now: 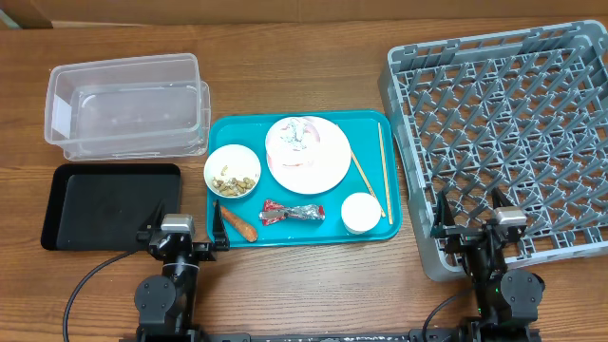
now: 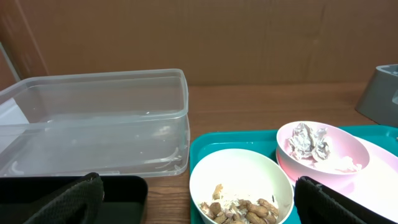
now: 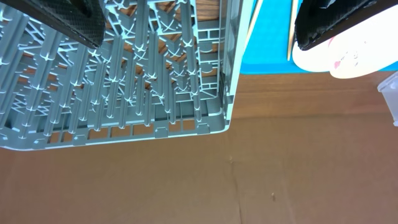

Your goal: Sort waste into correct bins and load items into the dishwasher

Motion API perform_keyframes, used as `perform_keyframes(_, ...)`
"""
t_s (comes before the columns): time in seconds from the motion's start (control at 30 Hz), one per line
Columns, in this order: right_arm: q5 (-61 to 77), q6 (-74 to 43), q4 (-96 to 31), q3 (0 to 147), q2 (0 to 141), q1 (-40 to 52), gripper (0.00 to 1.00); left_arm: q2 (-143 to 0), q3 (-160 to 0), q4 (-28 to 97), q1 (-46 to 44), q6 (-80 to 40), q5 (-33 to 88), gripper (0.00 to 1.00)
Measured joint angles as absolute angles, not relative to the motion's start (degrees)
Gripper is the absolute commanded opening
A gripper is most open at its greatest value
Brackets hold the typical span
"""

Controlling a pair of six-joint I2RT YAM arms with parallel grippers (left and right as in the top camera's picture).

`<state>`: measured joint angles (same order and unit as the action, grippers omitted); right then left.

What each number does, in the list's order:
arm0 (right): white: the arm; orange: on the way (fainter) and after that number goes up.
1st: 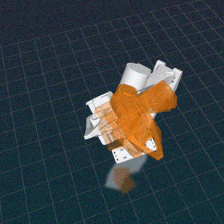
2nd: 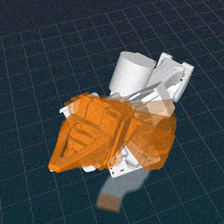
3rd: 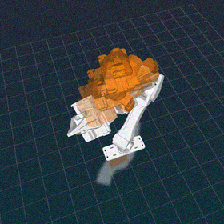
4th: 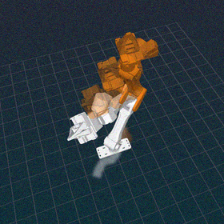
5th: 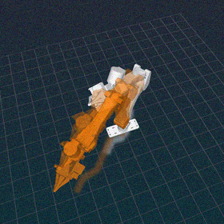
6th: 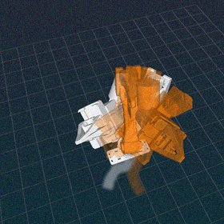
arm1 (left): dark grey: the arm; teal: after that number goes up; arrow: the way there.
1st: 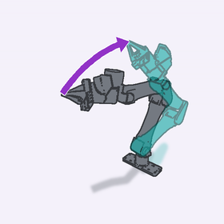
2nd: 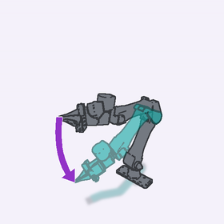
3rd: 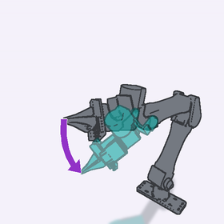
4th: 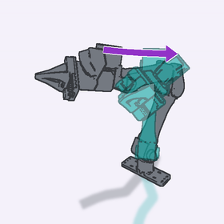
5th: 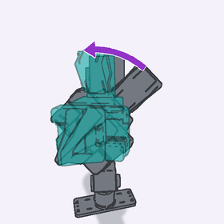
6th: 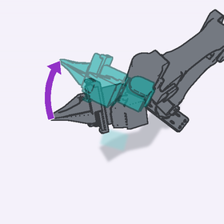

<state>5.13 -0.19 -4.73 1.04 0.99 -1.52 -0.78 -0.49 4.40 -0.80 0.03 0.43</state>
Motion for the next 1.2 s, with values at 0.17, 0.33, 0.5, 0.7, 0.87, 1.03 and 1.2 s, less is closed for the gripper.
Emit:
perform_keyframes(0.17,5.1,-0.2,-4.7,1.0,1.0,-1.5,1.0,-0.8,-0.5,4.4,-0.8,0.0,0.4,1.0)
perform_keyframes(0.33,5.1,-0.2,-4.8,1.0,1.0,-1.5,1.0,-0.8,-0.5,4.4,-0.8,0.0,0.4,1.0)
perform_keyframes(0.5,5.1,-0.2,-4.7,1.0,1.0,-1.5,1.0,-0.8,-0.5,3.9,-0.8,-0.4,0.7,1.0)
perform_keyframes(0.7,5.1,-0.2,-4.6,1.1,1.0,-1.5,1.0,-0.8,-0.5,3.5,-0.8,-1.5,0.9,1.0)
perform_keyframes(0.87,3.6,-0.2,-4.6,1.7,1.4,-1.5,1.0,-1.3,-2.3,8.0,-0.8,-1.6,0.4,1.0)
perform_keyframes(1.03,1.8,-0.2,-4.6,6.5,5.1,-1.5,1.0,-6.4,-8.7,12.9,-0.8,-1.5,-0.9,1.0)
perform_keyframes(1.2,0.9,-0.2,-6.3,15.1,13.2,-1.5,1.0,-16.5,-17.4,13.8,-0.8,-1.5,-1.3,1.0)
